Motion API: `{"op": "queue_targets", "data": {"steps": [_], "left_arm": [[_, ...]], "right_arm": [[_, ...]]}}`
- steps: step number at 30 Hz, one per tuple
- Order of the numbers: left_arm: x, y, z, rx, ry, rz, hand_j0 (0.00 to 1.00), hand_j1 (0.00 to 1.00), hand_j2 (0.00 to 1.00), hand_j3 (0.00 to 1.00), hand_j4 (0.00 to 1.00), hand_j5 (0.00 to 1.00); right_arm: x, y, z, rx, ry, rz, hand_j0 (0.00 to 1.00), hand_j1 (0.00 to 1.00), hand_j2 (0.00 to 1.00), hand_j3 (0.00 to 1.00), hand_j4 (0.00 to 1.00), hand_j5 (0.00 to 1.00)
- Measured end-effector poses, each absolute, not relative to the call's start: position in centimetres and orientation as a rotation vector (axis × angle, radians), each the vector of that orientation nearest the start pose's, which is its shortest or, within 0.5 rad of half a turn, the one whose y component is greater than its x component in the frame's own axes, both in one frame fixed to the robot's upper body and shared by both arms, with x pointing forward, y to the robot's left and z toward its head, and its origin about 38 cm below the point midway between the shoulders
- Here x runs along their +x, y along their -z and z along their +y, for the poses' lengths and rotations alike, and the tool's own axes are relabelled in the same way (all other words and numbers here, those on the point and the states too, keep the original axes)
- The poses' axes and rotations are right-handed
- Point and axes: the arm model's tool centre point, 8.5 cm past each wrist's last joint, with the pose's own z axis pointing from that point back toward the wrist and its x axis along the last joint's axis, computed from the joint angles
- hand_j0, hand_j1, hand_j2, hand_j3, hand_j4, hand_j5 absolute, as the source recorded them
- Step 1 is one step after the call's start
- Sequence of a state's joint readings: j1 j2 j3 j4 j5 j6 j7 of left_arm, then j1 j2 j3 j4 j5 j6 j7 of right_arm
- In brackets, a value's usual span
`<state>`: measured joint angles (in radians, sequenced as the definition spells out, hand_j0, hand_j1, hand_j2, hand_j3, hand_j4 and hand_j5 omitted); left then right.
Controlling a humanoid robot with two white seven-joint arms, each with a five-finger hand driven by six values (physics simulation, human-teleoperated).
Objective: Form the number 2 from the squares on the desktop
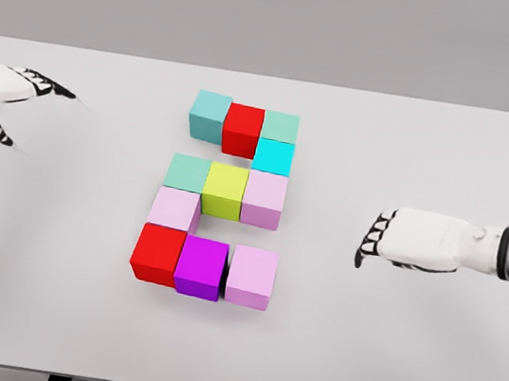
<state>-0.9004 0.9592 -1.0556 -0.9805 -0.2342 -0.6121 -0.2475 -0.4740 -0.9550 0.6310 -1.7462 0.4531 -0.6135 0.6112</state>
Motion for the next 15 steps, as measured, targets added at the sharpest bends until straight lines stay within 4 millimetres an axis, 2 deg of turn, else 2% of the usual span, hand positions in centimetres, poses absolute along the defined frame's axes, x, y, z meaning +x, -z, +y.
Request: {"op": "queue_targets", "data": {"steps": [2, 3, 7, 15], "left_arm": [[46.1, -18.8, 44.4, 0.541, 1.790, -1.173, 1.00, 1.00, 1.00, 1.00, 1.00, 1.00], [45.5, -17.7, 44.7, 0.525, 1.779, -1.162, 1.00, 1.00, 1.00, 1.00, 1.00, 1.00], [46.2, -18.6, 44.3, 0.544, 1.742, -1.215, 1.00, 1.00, 1.00, 1.00, 1.00, 1.00], [47.3, -18.4, 42.6, 0.533, 1.688, -1.291, 1.00, 1.00, 1.00, 1.00, 1.00, 1.00]], "right_arm": [[35.2, -18.2, -27.4, 0.289, 3.130, 1.646, 0.58, 0.58, 0.58, 0.58, 0.58, 0.58], [34.9, -17.5, -26.9, 0.251, 3.129, 1.655, 0.58, 0.58, 0.58, 0.58, 0.58, 0.58], [34.4, -16.7, -25.5, 0.191, 3.105, 1.685, 0.58, 0.58, 0.58, 0.58, 0.58, 0.58], [33.7, -15.0, -23.0, 0.115, 3.062, 1.738, 0.58, 0.58, 0.58, 0.58, 0.58, 0.58]]}}
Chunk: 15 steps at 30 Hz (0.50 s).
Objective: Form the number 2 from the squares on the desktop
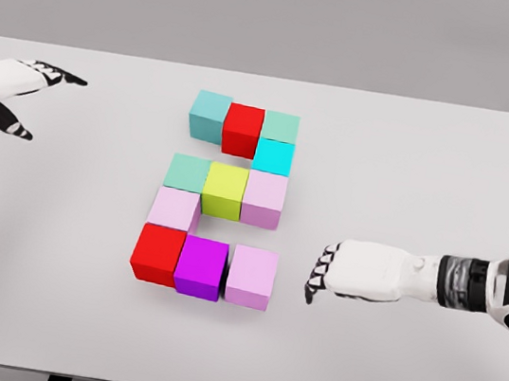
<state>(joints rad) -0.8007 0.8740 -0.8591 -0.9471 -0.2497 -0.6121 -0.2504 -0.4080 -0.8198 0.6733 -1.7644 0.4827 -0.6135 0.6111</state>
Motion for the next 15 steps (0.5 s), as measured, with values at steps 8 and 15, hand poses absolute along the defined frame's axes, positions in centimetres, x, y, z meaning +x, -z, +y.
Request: {"op": "queue_targets", "data": {"steps": [8, 15], "left_arm": [[47.6, -18.0, 42.5, 0.529, 1.671, -1.294, 1.00, 1.00, 1.00, 1.00, 1.00, 1.00], [47.7, -18.0, 42.8, 0.533, 1.657, -1.293, 1.00, 1.00, 1.00, 1.00, 1.00, 1.00]], "right_arm": [[33.8, -14.9, -21.4, 0.107, 3.017, 1.771, 0.58, 0.58, 0.58, 0.58, 0.58, 0.58], [34.2, -14.1, -20.6, 0.121, 3.017, 1.777, 0.58, 0.58, 0.58, 0.58, 0.58, 0.58]]}}
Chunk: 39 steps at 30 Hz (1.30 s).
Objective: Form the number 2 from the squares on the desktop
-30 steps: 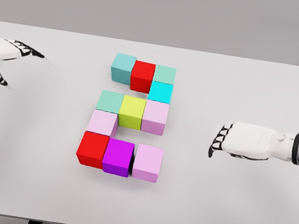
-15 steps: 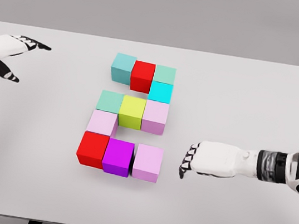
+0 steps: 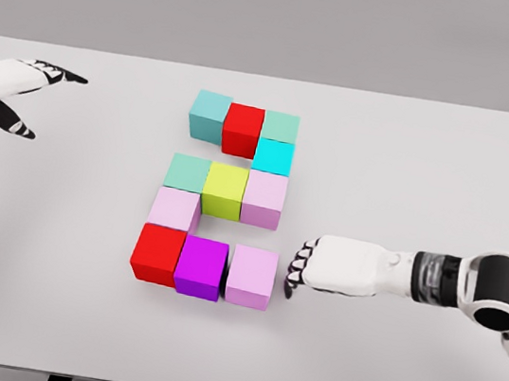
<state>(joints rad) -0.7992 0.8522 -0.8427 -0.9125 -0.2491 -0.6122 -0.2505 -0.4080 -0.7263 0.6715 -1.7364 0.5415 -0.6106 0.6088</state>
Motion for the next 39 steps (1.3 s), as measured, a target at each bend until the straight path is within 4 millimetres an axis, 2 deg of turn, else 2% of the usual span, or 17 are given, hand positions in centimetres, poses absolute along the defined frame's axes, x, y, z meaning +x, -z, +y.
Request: {"op": "queue_targets", "data": {"steps": [19, 39], "left_arm": [[47.6, -17.7, 43.4, 0.538, 1.635, -1.288, 1.00, 1.00, 1.00, 1.00, 1.00, 1.00], [47.6, -17.9, 43.6, 0.545, 1.622, -1.291, 1.00, 1.00, 1.00, 1.00, 1.00, 1.00]], "right_arm": [[34.1, -14.2, -19.2, 0.125, 2.977, 1.784, 0.59, 0.59, 0.59, 0.59, 0.59, 0.59], [34.1, -14.5, -19.2, 0.128, 2.972, 1.783, 0.59, 0.59, 0.59, 0.59, 0.59, 0.59]]}}
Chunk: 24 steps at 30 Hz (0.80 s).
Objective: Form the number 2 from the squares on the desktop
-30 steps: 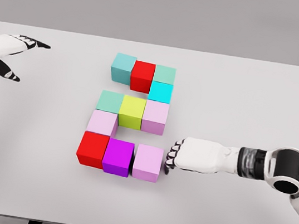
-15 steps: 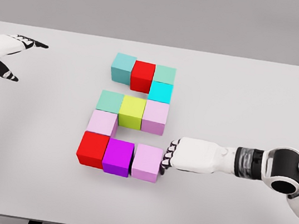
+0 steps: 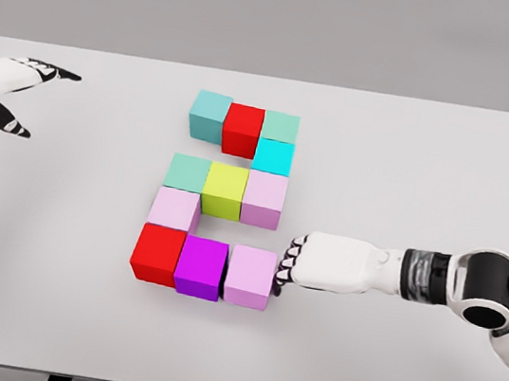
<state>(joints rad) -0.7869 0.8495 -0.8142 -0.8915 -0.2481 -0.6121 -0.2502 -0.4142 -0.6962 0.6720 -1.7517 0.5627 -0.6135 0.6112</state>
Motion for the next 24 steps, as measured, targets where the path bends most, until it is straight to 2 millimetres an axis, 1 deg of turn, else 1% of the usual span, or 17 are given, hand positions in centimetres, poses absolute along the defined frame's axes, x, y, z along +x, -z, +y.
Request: {"op": "queue_targets", "data": {"steps": [6, 24], "left_arm": [[47.65, -18.06, 43.71, 0.550, 1.616, -1.296, 1.00, 1.00, 1.00, 1.00, 1.00, 1.00], [47.65, -18.08, 43.98, 0.554, 1.608, -1.294, 1.00, 1.00, 1.00, 1.00, 1.00, 1.00]], "right_arm": [[34.31, -14.63, -19.59, 0.144, 2.977, 1.784, 0.59, 0.59, 0.59, 0.59, 0.59, 0.59], [34.21, -14.55, -18.83, 0.128, 2.958, 1.804, 0.59, 0.59, 0.59, 0.59, 0.59, 0.59]]}}
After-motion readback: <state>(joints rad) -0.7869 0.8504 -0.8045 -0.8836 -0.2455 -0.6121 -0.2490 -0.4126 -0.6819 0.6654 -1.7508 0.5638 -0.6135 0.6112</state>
